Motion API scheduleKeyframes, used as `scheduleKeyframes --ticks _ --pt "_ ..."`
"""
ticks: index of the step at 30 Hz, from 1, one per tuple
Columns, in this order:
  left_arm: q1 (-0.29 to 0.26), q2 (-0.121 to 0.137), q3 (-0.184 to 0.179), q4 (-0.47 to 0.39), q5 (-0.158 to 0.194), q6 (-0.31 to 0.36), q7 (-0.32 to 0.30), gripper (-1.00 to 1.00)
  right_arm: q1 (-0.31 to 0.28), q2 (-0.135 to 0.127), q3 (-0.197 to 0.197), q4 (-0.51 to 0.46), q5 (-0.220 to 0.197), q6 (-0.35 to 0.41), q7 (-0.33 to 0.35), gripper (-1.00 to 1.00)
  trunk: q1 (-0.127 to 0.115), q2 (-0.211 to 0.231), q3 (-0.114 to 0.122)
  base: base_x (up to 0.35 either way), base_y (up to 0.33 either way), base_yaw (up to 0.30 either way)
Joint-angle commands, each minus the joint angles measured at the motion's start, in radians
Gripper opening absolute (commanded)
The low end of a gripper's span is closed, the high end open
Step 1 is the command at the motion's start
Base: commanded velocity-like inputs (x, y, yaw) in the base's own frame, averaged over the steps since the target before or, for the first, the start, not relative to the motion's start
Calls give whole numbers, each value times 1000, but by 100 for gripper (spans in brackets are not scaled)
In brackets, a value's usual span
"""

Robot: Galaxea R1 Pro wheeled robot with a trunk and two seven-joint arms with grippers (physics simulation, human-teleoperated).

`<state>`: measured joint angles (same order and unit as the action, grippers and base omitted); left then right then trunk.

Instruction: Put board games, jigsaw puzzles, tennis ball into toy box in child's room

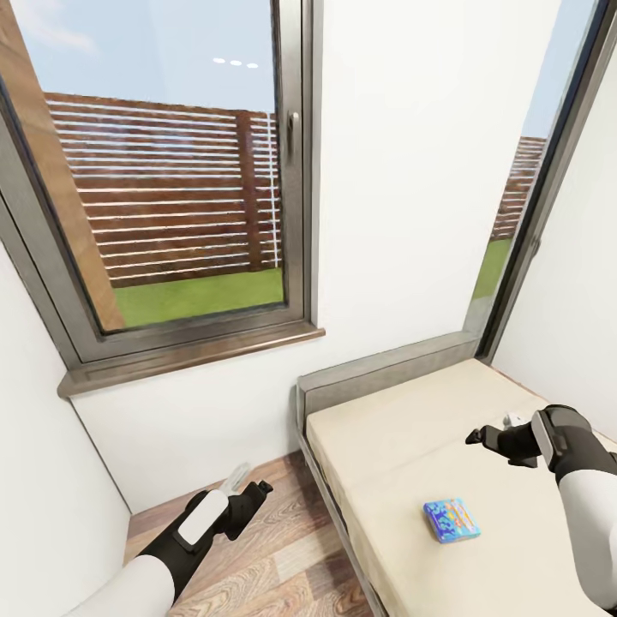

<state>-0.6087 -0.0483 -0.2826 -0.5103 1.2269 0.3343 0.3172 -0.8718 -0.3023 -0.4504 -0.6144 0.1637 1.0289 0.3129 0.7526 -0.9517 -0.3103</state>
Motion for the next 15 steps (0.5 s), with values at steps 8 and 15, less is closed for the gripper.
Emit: scheduleKeyframes --ticks 8,15 --pt "-1 1 -4 -2 8 0 8 100 -1 0 -4 0 -10 2 10 100 31 -57 -26 0 0 0" --pt "0 1 -4 -2 8 0 8 100 -1 2 -3 1 -17 1 9 100 58 -106 -48 0 0 0"
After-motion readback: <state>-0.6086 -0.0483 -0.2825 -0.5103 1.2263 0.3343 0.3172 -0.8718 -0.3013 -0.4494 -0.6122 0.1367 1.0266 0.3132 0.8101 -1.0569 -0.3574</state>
